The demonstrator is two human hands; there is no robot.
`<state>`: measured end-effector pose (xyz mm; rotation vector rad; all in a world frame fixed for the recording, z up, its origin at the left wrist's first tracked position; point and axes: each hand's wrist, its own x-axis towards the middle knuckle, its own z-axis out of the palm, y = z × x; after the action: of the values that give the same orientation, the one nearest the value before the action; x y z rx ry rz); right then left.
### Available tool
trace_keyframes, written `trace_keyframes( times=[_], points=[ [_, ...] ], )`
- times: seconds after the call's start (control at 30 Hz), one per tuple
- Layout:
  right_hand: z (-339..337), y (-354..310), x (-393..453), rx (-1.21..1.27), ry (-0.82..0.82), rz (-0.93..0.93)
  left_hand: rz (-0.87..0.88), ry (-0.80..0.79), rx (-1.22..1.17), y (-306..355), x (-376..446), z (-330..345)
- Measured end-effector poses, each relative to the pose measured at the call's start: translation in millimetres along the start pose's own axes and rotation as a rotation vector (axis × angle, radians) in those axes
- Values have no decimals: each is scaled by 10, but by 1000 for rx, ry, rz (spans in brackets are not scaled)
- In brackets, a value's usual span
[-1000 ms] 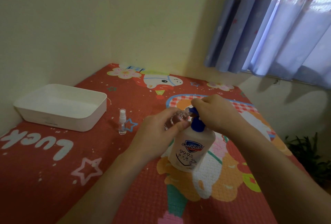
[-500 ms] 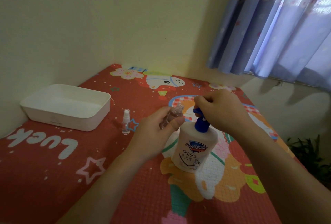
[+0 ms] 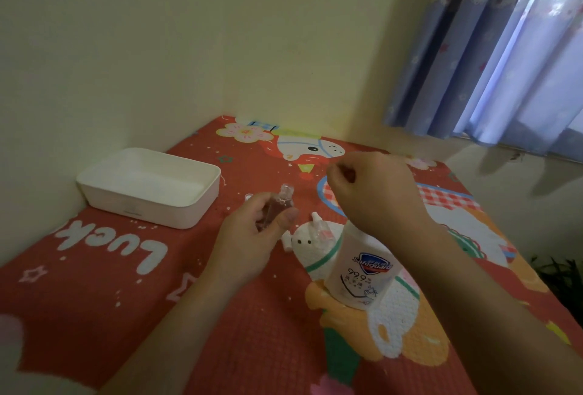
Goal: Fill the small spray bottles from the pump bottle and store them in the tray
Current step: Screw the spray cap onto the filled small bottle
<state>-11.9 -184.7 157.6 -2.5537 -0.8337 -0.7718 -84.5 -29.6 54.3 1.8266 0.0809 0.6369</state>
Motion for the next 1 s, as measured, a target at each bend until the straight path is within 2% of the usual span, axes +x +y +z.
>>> trace_keyframes(
  times=[0.23,0.4,0.73,0.87,1.0],
  points=[
    [247,-313,10,-21,-25,-67,-45,73,16,-134,-39,-180],
    [499,-414,-45,13,-89,-29,-76,99,6,-250,-38,-234],
    [1312,-287,-216,18,-274,217,-96,93,46,-405,-84,-273],
    [1492,-262,-286,-25,-328,291,-104,106,37,-433,-86,-290],
    [1565,-236,-306,36,-417,371,-143,147,-5,-448,-90,-309]
  ],
)
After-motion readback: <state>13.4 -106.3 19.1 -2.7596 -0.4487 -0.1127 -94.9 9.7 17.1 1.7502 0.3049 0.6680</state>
